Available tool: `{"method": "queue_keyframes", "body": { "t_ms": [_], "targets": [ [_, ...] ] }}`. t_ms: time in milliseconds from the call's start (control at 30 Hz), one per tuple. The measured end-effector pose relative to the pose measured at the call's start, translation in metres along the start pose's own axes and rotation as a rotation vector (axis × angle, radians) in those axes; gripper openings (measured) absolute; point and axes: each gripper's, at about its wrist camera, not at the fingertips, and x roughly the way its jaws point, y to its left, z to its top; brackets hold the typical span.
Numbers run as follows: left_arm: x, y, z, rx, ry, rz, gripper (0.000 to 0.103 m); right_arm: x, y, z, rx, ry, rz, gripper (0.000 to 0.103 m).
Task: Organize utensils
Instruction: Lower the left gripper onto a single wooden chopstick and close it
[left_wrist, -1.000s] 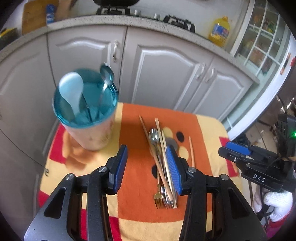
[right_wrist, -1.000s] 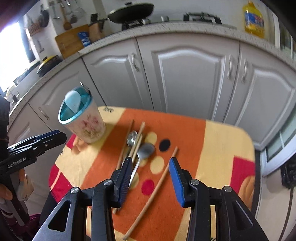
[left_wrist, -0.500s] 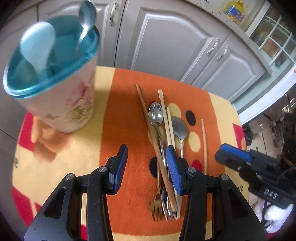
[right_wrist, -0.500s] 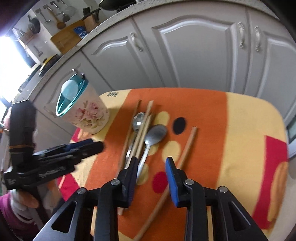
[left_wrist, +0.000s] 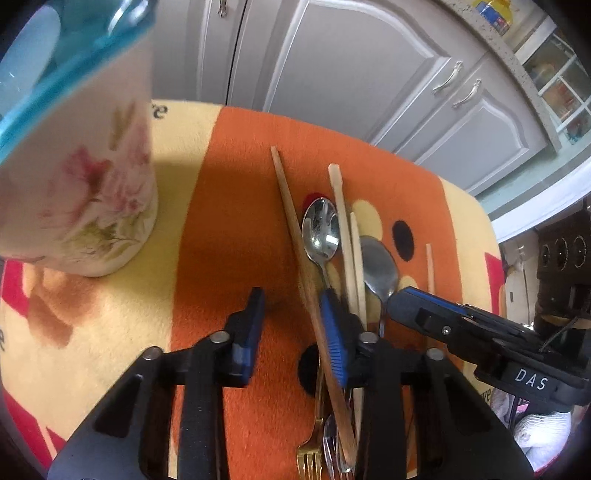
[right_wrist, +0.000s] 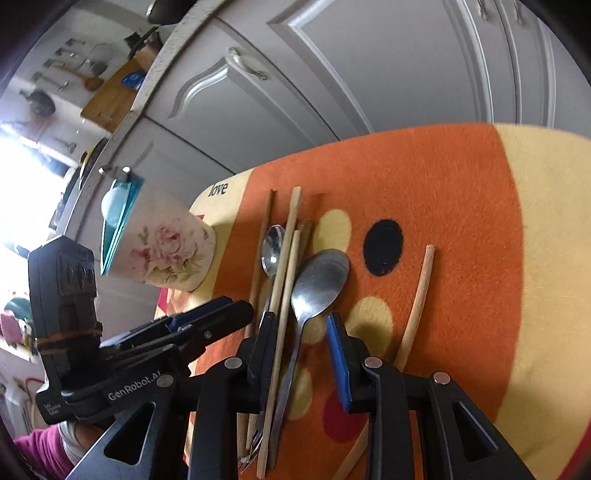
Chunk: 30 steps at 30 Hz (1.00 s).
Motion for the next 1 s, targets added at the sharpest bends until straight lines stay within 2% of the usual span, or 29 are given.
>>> {"method": "queue_keyframes", "body": {
  "t_ms": [33,100,167,233,300,433,633,733,900,1000],
  "targets": [
    [0.002,0.001,0.001,-0.007,0.006,-0.005,0.023,0.002,-0.002,0.001,0.008,0.003,0.006,0.027],
    [0.004,0.000,0.002,-0.002,0.009,0.003,0.011,0.009,-0.008,0.003,0.038,-0.001,0.032,0.027],
    [0.005,0.000,0.002,0.007,0.010,0.003,0.007,0.010,-0.014,0.006,0.083,-0.021,0.076,0.027],
    [0.005,0.003,0.001,0.008,0.008,-0.006,0.007,0.011,-0.019,0.010,0.119,-0.038,0.106,0.026],
    [0.003,0.006,-0.002,0.008,0.013,-0.010,0.006,0.013,-0.021,0.012,0.130,-0.043,0.108,0.014],
    [-0.010,0.013,-0.016,0.037,0.022,-0.003,0.005,0.009,-0.010,0.009,0.086,-0.045,0.109,0.005],
    [-0.032,0.032,-0.049,0.068,0.043,0.029,0.005,-0.008,0.000,-0.012,-0.003,-0.006,0.078,0.005],
    [-0.034,0.037,-0.063,0.072,0.069,0.033,0.005,-0.011,-0.003,-0.021,-0.005,0.006,0.064,0.005],
    [-0.034,0.033,-0.067,0.095,0.068,0.048,0.005,-0.007,-0.010,-0.022,0.007,0.046,0.037,0.006],
    [-0.032,0.030,-0.059,0.090,0.061,0.050,0.007,-0.005,-0.009,-0.018,0.000,0.063,-0.001,0.016]
  ]
}}
